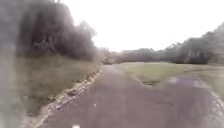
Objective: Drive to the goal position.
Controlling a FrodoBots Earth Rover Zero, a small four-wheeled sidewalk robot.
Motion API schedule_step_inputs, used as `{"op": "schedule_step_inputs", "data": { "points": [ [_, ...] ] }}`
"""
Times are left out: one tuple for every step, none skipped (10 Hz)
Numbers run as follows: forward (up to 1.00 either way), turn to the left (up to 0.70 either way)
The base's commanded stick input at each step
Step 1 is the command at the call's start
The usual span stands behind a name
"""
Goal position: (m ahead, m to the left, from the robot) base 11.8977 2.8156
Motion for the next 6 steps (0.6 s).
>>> {"op": "schedule_step_inputs", "data": {
  "points": [
    [1.0, 0.0],
    [1.0, 0.0],
    [1.0, 0.0],
    [1.0, 0.0],
    [1.0, 0.0],
    [1.0, 0.0]
  ]
}}
